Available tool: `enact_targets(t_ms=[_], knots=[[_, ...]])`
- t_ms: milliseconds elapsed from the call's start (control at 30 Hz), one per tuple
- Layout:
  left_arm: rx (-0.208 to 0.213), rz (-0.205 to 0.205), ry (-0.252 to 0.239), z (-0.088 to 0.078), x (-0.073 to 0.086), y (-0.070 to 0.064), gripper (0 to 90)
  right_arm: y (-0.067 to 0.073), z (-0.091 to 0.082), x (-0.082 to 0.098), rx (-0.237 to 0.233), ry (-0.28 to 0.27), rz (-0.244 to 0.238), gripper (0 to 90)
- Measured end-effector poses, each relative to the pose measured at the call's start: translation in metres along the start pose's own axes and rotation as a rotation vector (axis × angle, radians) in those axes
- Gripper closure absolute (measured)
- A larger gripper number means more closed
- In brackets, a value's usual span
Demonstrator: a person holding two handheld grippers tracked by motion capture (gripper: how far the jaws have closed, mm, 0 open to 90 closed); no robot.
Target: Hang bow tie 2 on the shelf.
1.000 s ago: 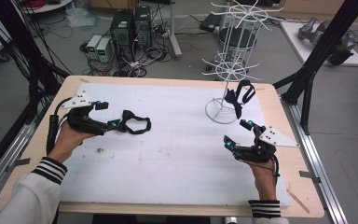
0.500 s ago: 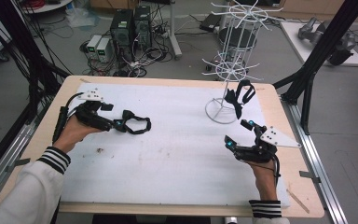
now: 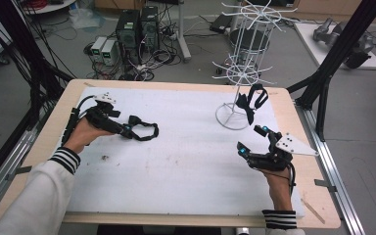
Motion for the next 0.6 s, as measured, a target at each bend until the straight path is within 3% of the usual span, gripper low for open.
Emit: enact_targets(t_ms=[400,600], knots=[[-0.001,-0.033,0.074,0.014,0.005,0.006,16.7,-0.001,-0.001,0.000,0.002,-0.004,0.000,11.2],[0.014,-0.037,0.144,0.021,0.012,0.009,21.8,0.000,-0.001,-0.001,-0.001,-0.004,0.000,11.2]])
Point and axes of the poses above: each handheld gripper's, and its own axes: z roughly forward along the jaws, x roughly out of its underside, y roughly to its left, the point moved 9 cm from there along z, roughly forward along the jaws, and after that the axes turned 11 degrees about y, right-handed, at the moved point
